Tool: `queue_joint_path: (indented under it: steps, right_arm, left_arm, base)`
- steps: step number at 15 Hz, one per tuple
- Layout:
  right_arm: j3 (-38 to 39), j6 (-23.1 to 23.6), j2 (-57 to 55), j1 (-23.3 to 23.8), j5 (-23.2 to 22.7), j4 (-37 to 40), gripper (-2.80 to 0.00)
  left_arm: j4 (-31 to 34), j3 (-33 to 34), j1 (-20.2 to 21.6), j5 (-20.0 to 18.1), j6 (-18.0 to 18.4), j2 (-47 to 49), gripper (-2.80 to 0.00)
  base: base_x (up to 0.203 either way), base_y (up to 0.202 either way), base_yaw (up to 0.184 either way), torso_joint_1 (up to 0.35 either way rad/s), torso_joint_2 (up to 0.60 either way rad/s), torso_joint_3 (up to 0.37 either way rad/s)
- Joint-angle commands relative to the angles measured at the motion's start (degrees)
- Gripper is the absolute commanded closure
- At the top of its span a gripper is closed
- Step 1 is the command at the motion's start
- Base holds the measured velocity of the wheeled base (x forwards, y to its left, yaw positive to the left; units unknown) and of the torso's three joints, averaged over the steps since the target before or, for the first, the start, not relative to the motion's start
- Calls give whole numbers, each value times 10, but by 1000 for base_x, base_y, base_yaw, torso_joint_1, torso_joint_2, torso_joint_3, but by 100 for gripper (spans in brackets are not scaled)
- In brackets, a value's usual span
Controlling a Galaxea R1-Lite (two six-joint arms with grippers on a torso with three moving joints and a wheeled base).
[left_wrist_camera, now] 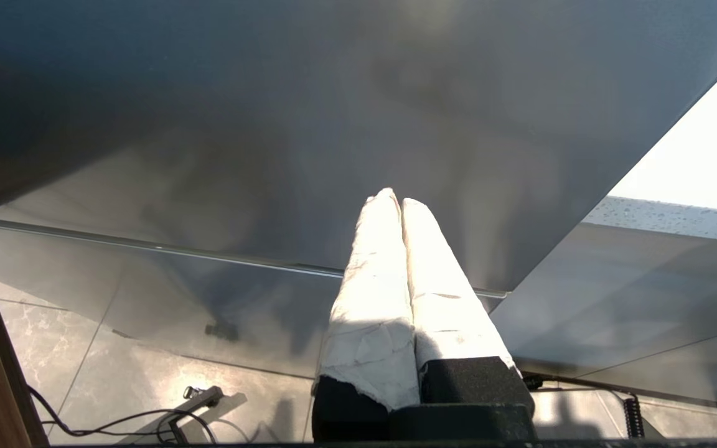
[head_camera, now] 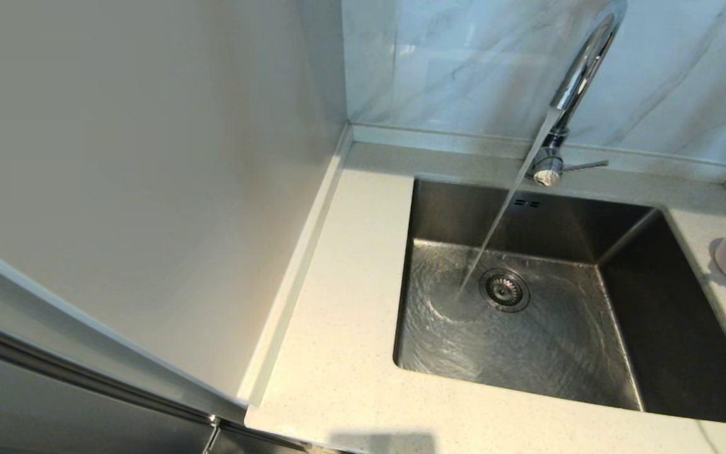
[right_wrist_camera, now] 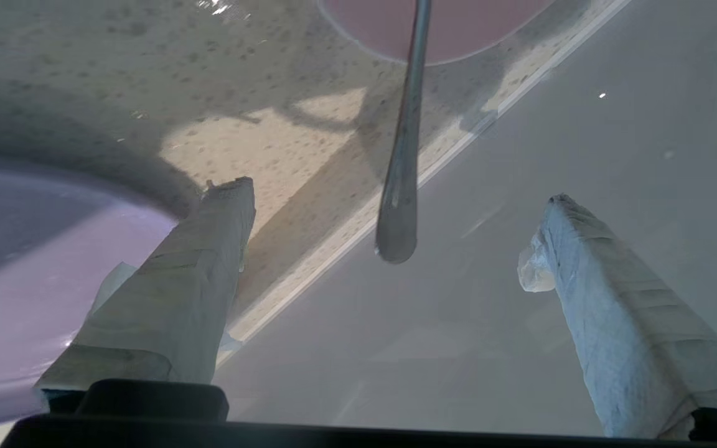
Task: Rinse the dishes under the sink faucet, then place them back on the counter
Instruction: Pick up the spoon
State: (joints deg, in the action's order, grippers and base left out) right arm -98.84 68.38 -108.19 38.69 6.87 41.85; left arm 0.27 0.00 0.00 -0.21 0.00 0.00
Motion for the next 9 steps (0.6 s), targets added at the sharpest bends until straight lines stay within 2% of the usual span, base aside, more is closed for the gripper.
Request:
queue_joint_path:
  steps: [1,3,9]
  right_arm:
    - [2,4,-10,-6,3,-2,-280]
    - [2,4,-20,-10,34,-23,-280]
    - [6,5,-32,-12,47,-33,-280]
  left_arm:
    - [0,0,0,-1,0,0,0]
    - [0,0,0,0,0,0,0]
    - [0,0,0,0,0,0,0]
  base:
    - [0,0,0,0,0,0]
    - [0,0,0,0,0,0]
    - [0,0,0,0,0,0]
